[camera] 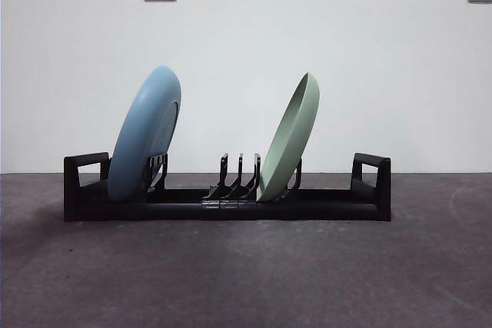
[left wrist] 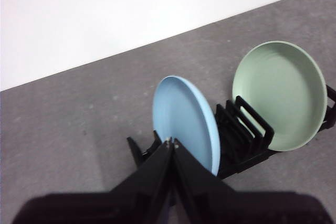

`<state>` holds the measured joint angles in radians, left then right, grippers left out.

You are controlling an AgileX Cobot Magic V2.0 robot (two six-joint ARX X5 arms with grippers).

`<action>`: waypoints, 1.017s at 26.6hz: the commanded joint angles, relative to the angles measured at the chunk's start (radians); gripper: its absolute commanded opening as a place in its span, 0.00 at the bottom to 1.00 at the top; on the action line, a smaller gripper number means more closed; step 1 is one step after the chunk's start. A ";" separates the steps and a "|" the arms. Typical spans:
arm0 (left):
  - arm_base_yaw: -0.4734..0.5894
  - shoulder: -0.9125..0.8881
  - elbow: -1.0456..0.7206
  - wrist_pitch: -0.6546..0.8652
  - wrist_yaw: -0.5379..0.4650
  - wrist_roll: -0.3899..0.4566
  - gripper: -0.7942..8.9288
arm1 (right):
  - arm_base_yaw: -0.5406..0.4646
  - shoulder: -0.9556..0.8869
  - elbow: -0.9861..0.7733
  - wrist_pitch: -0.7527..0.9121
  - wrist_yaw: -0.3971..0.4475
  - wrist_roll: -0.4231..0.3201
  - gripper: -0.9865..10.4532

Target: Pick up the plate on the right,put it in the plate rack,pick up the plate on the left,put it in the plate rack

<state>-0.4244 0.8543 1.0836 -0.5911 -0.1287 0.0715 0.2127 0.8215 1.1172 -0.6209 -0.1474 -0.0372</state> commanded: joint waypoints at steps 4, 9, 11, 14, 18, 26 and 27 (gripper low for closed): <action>0.007 -0.149 -0.203 0.090 0.001 0.008 0.07 | 0.013 -0.214 -0.316 0.150 0.108 0.042 0.07; 0.007 -0.259 -0.322 0.127 0.003 0.003 0.07 | 0.013 -0.304 -0.426 0.192 0.125 0.062 0.08; 0.007 -0.262 -0.322 0.116 0.003 0.000 0.08 | 0.011 -0.296 -0.426 0.187 0.134 0.092 0.09; 0.007 -0.261 -0.322 0.100 0.002 0.000 0.08 | 0.011 -0.279 -0.426 0.186 0.135 0.137 0.09; 0.007 -0.244 -0.322 0.096 0.002 0.000 0.08 | 0.011 -0.261 -0.426 0.185 0.127 0.136 0.09; 0.007 -0.201 -0.322 0.096 0.002 0.000 0.08 | 0.011 -0.250 -0.426 0.184 0.128 0.136 0.09; 0.007 -0.197 -0.322 0.095 0.002 0.000 0.08 | 0.011 -0.250 -0.426 0.184 0.128 0.136 0.09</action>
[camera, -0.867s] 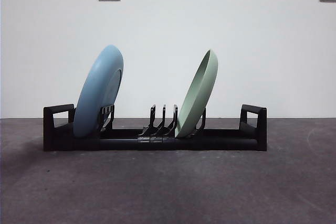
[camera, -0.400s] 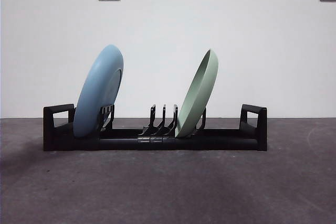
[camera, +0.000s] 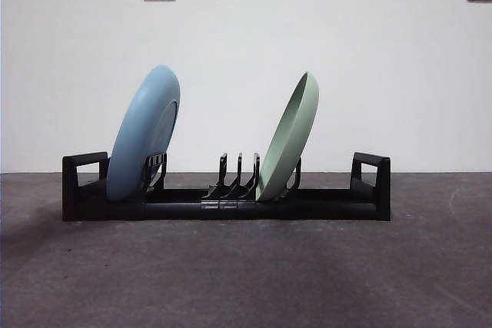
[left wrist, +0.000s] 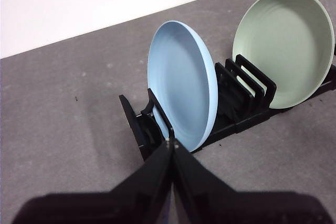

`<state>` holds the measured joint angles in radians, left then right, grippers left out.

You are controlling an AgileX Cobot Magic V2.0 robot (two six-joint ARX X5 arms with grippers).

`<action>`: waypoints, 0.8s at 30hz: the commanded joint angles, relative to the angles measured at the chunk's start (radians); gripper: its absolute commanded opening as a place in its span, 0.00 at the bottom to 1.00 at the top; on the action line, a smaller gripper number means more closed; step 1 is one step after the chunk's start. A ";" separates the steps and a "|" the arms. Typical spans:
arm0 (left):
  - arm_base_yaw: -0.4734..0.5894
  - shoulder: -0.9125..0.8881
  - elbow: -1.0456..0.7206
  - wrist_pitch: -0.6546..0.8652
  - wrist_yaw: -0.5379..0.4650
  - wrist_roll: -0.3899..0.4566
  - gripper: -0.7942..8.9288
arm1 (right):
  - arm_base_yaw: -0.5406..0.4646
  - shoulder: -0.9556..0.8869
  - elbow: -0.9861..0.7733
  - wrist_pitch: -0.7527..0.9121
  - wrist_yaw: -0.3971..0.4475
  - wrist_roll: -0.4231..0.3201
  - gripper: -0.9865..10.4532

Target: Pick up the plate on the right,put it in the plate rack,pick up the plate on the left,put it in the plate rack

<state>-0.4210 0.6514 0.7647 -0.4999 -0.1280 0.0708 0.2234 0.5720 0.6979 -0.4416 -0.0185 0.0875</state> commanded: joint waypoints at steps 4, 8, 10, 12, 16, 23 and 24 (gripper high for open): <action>-0.003 -0.008 -0.003 -0.018 -0.011 0.031 0.08 | 0.000 0.000 -0.007 0.005 0.000 0.011 0.09; 0.000 -0.093 -0.009 -0.032 -0.016 0.034 0.08 | 0.000 0.000 -0.007 0.005 -0.001 0.011 0.09; 0.017 -0.155 -0.031 -0.014 0.002 0.035 0.08 | 0.000 0.000 -0.007 0.005 -0.001 0.011 0.09; 0.052 -0.223 -0.080 0.027 0.015 0.035 0.08 | 0.000 0.000 -0.007 0.005 0.000 0.011 0.09; 0.154 -0.372 -0.238 0.122 0.061 0.034 0.08 | 0.000 -0.001 -0.007 0.005 0.000 0.011 0.09; 0.304 -0.562 -0.547 0.278 0.127 0.034 0.08 | 0.000 -0.001 -0.007 0.005 0.000 0.011 0.09; 0.314 -0.573 -0.573 0.291 0.134 0.034 0.08 | 0.000 -0.001 -0.007 0.005 0.000 0.011 0.09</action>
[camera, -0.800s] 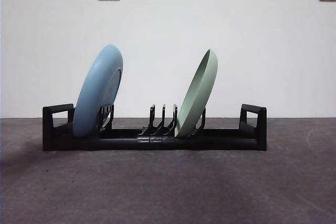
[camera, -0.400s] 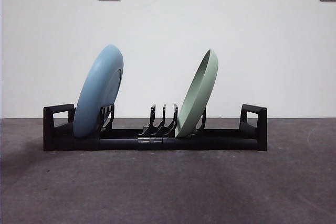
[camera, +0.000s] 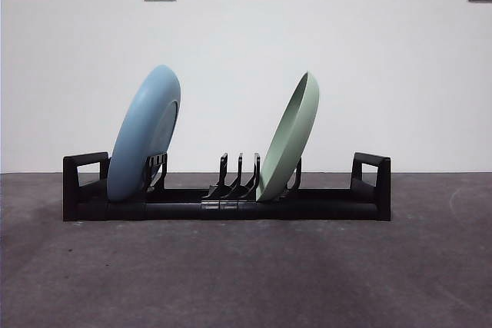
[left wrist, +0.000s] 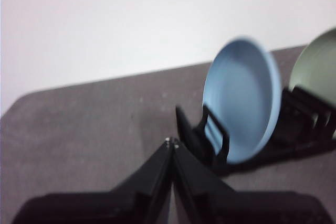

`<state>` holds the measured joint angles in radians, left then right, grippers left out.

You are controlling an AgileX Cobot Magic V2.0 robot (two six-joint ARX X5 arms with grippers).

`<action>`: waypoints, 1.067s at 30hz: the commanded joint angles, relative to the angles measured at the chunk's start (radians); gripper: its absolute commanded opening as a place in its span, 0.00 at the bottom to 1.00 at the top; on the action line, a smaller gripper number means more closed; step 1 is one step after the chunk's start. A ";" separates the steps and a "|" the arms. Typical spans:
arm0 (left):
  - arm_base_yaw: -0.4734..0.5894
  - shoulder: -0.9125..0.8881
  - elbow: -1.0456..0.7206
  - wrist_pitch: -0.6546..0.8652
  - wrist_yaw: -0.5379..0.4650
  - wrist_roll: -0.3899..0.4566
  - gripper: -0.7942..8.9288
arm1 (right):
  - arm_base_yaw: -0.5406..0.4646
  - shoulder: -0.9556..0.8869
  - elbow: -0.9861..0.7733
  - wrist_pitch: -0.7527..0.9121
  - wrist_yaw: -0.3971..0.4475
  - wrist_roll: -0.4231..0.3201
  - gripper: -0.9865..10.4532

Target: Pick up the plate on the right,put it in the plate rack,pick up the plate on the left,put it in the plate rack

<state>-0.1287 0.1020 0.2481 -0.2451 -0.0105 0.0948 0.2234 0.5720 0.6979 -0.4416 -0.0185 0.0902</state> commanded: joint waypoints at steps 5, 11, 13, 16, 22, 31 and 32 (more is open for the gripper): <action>0.045 -0.042 -0.146 0.059 0.016 0.010 0.08 | 0.000 -0.001 -0.007 0.005 -0.001 0.009 0.09; 0.054 -0.080 -0.220 0.059 0.013 0.011 0.08 | 0.000 -0.001 -0.007 0.005 0.000 0.009 0.09; 0.056 -0.102 -0.243 0.062 0.014 0.010 0.08 | 0.000 0.000 -0.007 0.005 -0.001 0.009 0.09; 0.064 -0.100 -0.245 0.055 0.014 0.011 0.08 | 0.000 -0.001 -0.007 0.004 -0.001 0.009 0.09; 0.068 -0.100 -0.245 0.058 0.011 0.011 0.08 | 0.000 0.000 -0.007 0.003 -0.001 0.009 0.09; 0.068 -0.100 -0.245 0.061 0.011 0.011 0.08 | 0.000 -0.001 -0.007 0.003 0.000 0.009 0.09; 0.068 -0.100 -0.245 0.061 0.011 0.011 0.08 | 0.000 0.000 -0.007 0.003 0.000 0.009 0.09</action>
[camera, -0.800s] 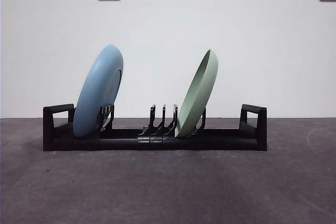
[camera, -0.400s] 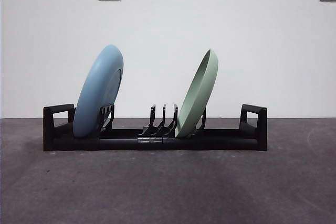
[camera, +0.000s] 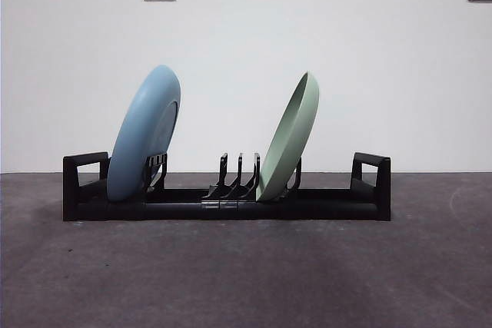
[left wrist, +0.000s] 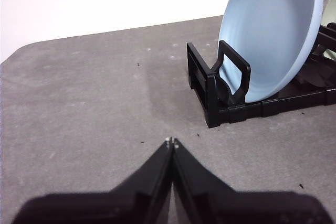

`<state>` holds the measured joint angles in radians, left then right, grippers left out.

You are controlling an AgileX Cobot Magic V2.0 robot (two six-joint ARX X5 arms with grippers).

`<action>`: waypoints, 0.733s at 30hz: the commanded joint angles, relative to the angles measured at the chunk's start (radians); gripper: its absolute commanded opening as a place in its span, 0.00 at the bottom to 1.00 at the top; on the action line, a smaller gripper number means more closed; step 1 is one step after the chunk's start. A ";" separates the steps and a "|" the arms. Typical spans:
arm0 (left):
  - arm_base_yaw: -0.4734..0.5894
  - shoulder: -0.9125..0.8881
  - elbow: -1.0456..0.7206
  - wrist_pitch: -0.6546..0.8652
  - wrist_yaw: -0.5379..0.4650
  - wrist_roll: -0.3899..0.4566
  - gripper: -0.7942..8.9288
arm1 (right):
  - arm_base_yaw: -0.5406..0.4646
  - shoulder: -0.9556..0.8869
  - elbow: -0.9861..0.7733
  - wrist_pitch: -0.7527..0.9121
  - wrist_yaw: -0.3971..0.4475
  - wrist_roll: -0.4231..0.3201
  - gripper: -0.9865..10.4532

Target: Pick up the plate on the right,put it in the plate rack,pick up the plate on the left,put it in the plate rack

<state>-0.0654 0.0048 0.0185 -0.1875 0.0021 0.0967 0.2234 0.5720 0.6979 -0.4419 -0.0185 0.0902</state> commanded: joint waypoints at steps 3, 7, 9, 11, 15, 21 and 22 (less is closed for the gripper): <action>0.005 -0.003 -0.015 0.004 -0.001 0.009 0.08 | 0.000 -0.001 -0.007 0.003 -0.001 0.009 0.09; 0.005 -0.003 -0.015 0.004 -0.001 0.009 0.08 | 0.000 0.000 -0.007 0.003 0.000 0.009 0.09; 0.005 -0.003 -0.015 0.004 -0.001 0.009 0.08 | 0.000 0.000 -0.007 0.003 0.000 0.009 0.09; 0.005 -0.003 -0.015 0.004 -0.001 0.008 0.08 | 0.000 -0.001 -0.007 0.003 0.000 0.007 0.09; 0.005 -0.003 -0.015 0.004 -0.001 0.009 0.08 | 0.000 -0.015 -0.007 -0.006 0.003 -0.020 0.09; 0.005 -0.003 -0.015 0.004 -0.001 0.009 0.08 | -0.031 -0.126 -0.042 0.014 0.024 -0.151 0.09; 0.005 -0.003 -0.015 0.004 -0.001 0.009 0.08 | -0.042 -0.153 -0.063 0.027 0.021 -0.156 0.09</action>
<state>-0.0650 0.0048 0.0185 -0.1875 0.0021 0.0967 0.1883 0.4332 0.6643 -0.4183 0.0021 -0.0250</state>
